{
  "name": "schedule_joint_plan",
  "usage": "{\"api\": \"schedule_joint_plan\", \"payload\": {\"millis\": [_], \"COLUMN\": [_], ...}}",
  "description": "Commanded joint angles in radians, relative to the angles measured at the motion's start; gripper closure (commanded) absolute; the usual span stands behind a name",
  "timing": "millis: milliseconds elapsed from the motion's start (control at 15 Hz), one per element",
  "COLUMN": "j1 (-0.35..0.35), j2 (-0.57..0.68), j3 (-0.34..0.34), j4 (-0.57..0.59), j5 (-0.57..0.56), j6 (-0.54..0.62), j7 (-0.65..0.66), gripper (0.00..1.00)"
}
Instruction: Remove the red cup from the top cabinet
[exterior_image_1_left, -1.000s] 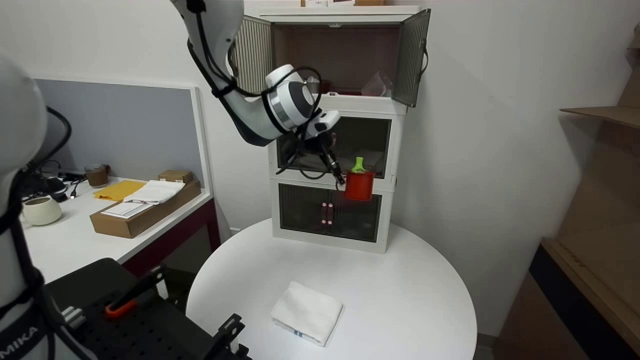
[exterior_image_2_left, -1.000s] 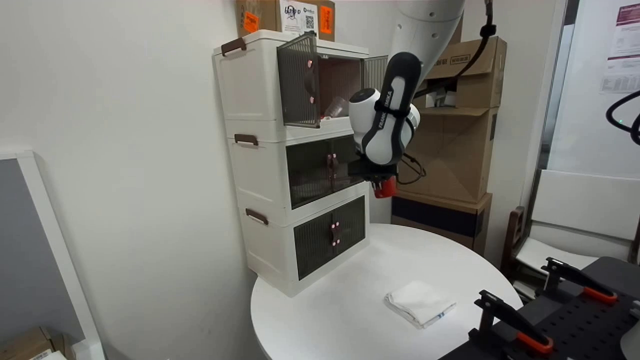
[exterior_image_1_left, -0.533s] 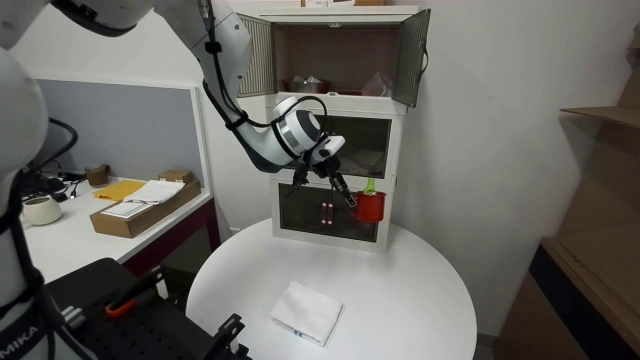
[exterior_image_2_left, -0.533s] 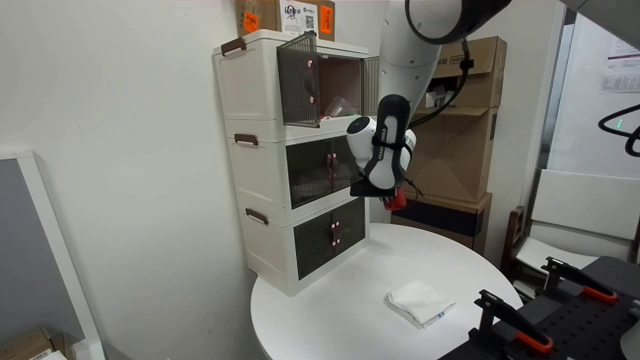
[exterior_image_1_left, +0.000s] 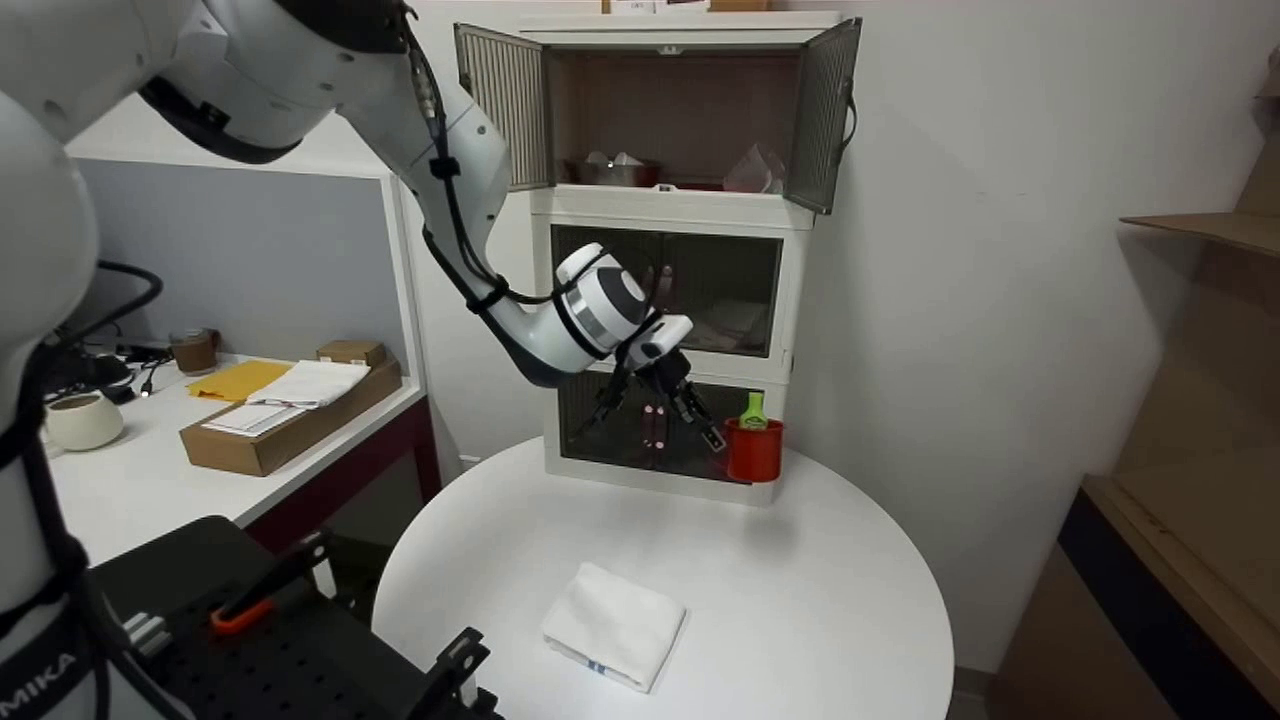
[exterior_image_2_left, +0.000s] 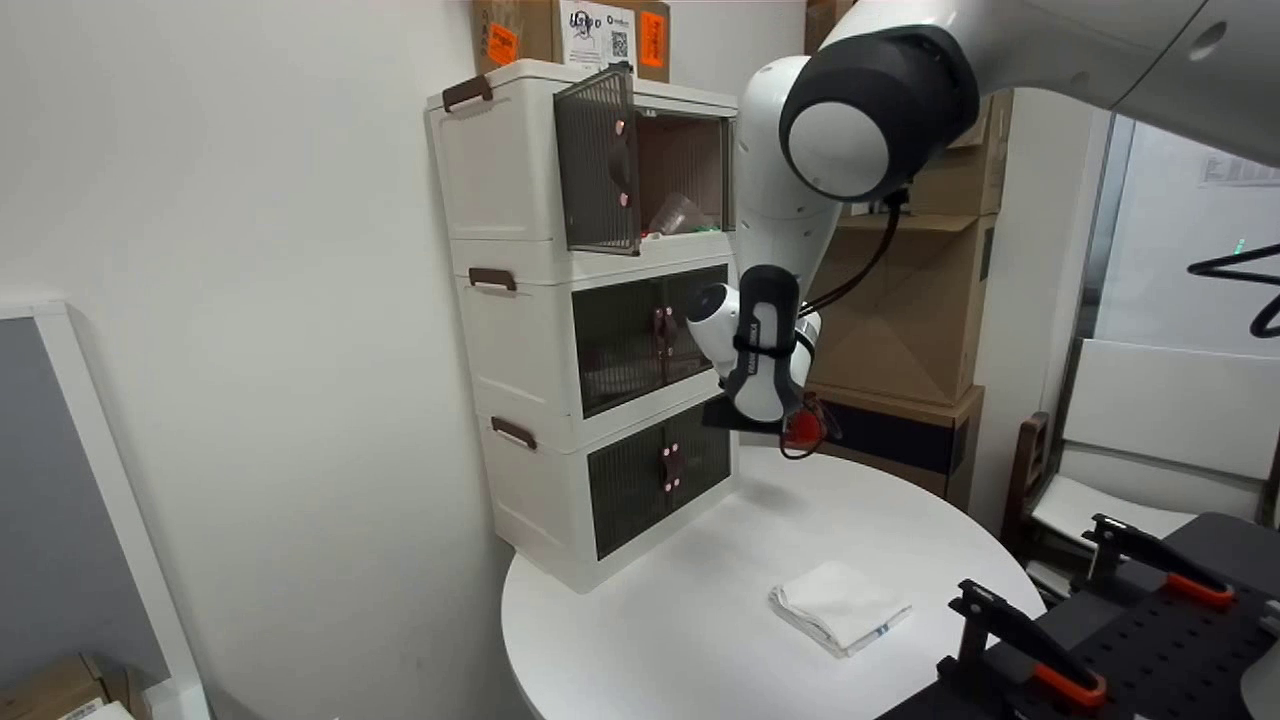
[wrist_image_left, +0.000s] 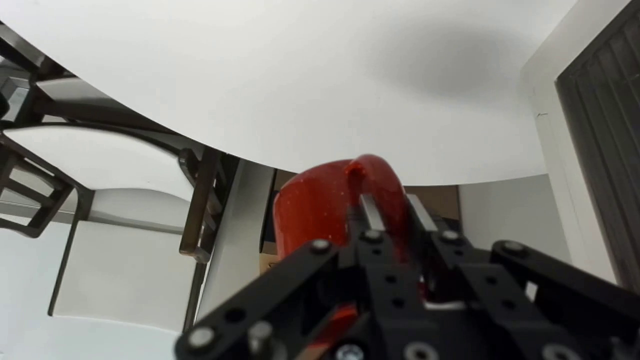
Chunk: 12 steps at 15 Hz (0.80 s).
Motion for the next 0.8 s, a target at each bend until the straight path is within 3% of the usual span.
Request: {"api": "schedule_joint_plan", "payload": {"millis": [0, 733], "j1": [-0.043, -0.194], "j2": [0.095, 0.338], "j3": [0.025, 0.126], "j4": [0.137, 0.577], "j5": [0.047, 0.029], "j6": [-0.063, -0.200], "j7": [0.030, 0.028], "gripper": [0.96, 0.96]}}
